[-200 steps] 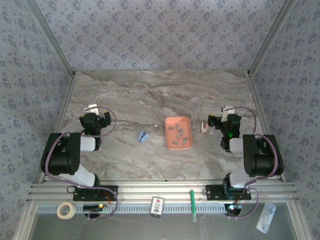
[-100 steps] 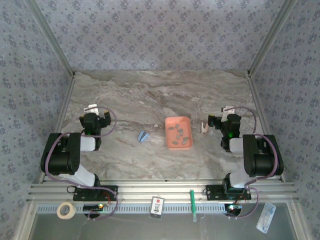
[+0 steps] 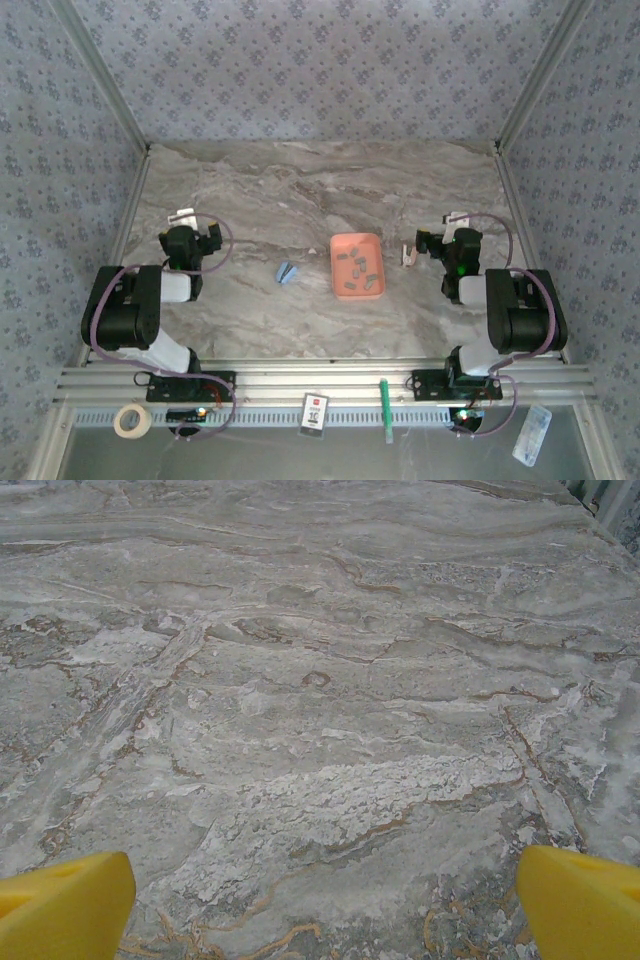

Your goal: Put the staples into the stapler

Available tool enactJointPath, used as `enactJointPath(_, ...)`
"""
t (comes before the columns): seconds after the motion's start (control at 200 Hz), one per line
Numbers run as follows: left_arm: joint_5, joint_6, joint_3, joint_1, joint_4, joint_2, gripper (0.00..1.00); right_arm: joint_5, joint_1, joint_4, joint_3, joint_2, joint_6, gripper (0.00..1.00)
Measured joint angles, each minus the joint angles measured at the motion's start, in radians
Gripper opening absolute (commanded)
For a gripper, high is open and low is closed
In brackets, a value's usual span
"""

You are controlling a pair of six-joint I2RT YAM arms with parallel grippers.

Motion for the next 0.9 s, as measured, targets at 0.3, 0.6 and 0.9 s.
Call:
enactJointPath(0.3, 0.000, 0.000, 0.000, 0.000, 0.000, 0.000, 1.00, 0.000, 0.000, 0.000, 0.000, 0.000, 0.000, 1.00)
enactJointPath(0.6, 0.021, 0.010, 0.016, 0.000, -0.111, -0.057, 0.99, 0.009, -0.002, -0.148, 0.052, -0.061, 0.005, 1.00)
enactJointPath(0.9, 0.113, 0.018, 0.304, -0.014, -0.540, -0.215, 0.94, -0.086, 0.005, -0.629, 0.296, -0.290, 0.082, 1.00)
